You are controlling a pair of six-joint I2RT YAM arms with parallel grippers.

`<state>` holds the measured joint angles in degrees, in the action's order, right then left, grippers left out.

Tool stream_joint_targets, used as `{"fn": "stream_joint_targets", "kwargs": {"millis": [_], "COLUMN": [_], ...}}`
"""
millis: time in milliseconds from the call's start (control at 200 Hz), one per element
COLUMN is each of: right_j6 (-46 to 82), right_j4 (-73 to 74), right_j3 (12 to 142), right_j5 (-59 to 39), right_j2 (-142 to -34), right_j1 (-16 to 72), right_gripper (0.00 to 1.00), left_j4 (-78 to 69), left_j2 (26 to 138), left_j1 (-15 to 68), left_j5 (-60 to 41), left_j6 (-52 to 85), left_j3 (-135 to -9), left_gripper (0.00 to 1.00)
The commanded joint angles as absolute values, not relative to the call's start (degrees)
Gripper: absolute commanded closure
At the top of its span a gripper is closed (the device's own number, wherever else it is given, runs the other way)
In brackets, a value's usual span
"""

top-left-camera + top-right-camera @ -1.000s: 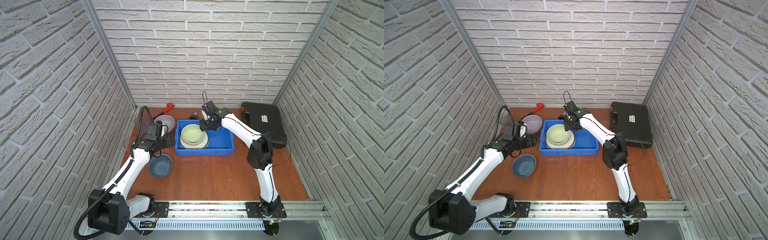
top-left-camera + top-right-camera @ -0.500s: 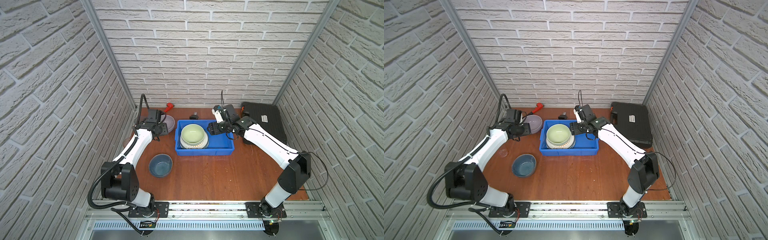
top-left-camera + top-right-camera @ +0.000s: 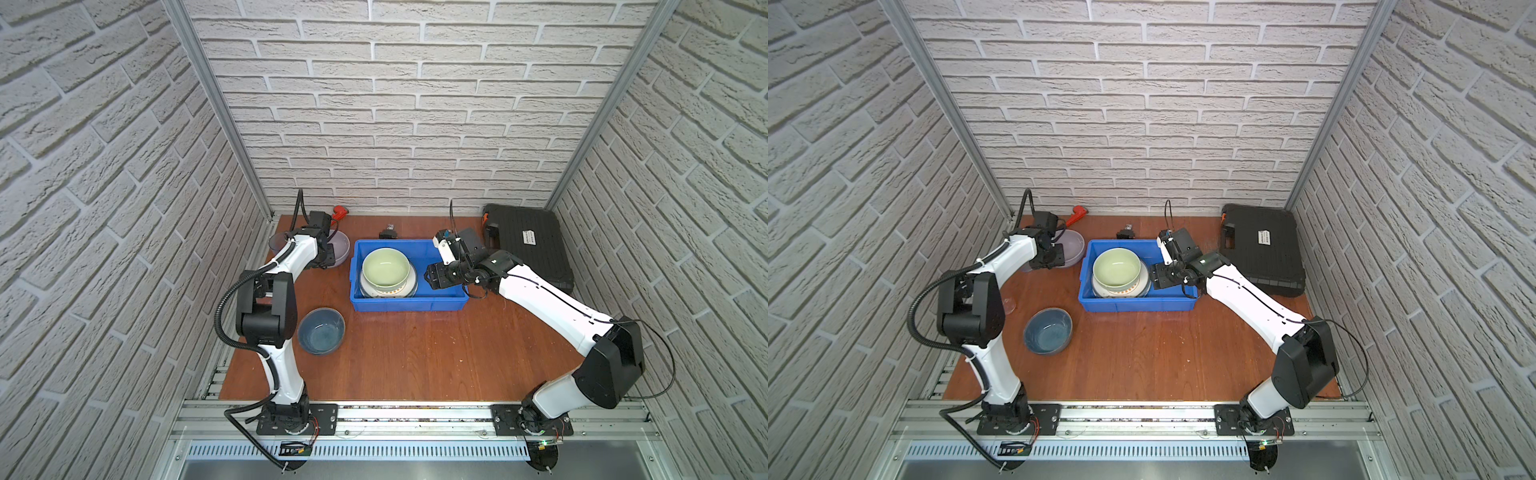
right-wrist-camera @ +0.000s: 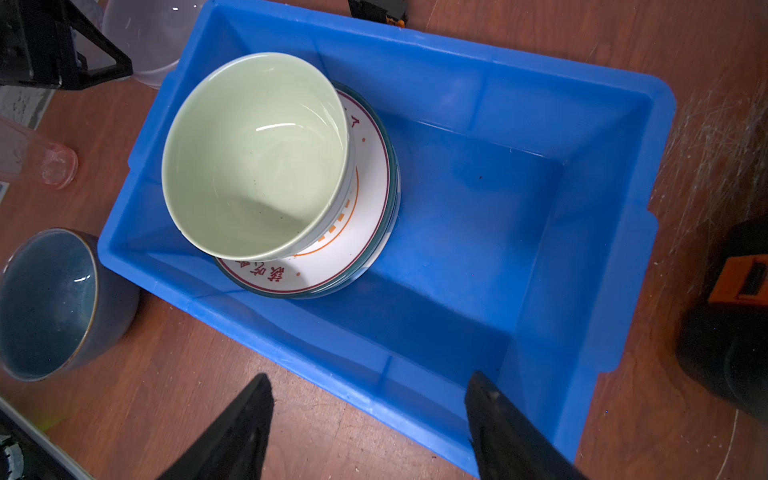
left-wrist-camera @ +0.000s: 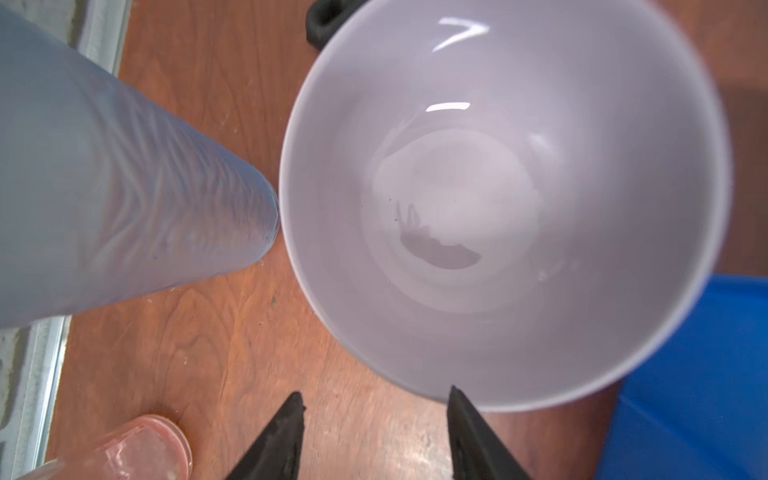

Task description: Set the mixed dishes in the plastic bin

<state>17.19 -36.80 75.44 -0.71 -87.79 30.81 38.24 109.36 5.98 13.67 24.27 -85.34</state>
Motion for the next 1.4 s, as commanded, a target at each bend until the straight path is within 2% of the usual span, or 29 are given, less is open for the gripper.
{"fn": "stream_joint_targets", "kwargs": {"millis": [0,330,715,920,1100,1290,1395], "right_j6": [17.84,18.02,17.94,17.93,17.93,18.01,18.24], "right_j4": [-34.92,-34.57,-34.89,-35.41,-35.83,-35.96,-35.79], "right_j3": [74.37,72.69,72.51,71.91,71.55,70.93,70.34], "right_j5": [-0.83,-1.57,-1.41,-0.95,-0.54,-0.33,-0.37], "right_j2": [-87.45,-88.46,-89.47,-89.0,-88.18,-87.11,-86.83], "right_j1": [30.59,30.5,30.5,30.5,30.5,30.5,30.5], "right_gripper": [0.25,0.26,0.27,0.28,0.28,0.28,0.28], "left_j4": [38.8,37.34,35.69,35.24,35.02,34.63,34.19], "left_j2": [111.55,114.2,117.52,118.48,118.36,117.37,116.43], "left_j1": [5.0,2.39,1.68,1.67,1.6,1.41,1.24], "left_j5": [14.58,12.42,9.22,8.52,7.75,7.93,8.13], "left_j6": [25.55,27.41,28.9,29.44,29.44,29.7,29.89], "left_j3": [-88.16,-88.68,-89.3,-89.25,-88.81,-87.71,-86.72], "left_gripper": [0.44,0.44,0.52,0.62,0.81,0.83,0.9]}}
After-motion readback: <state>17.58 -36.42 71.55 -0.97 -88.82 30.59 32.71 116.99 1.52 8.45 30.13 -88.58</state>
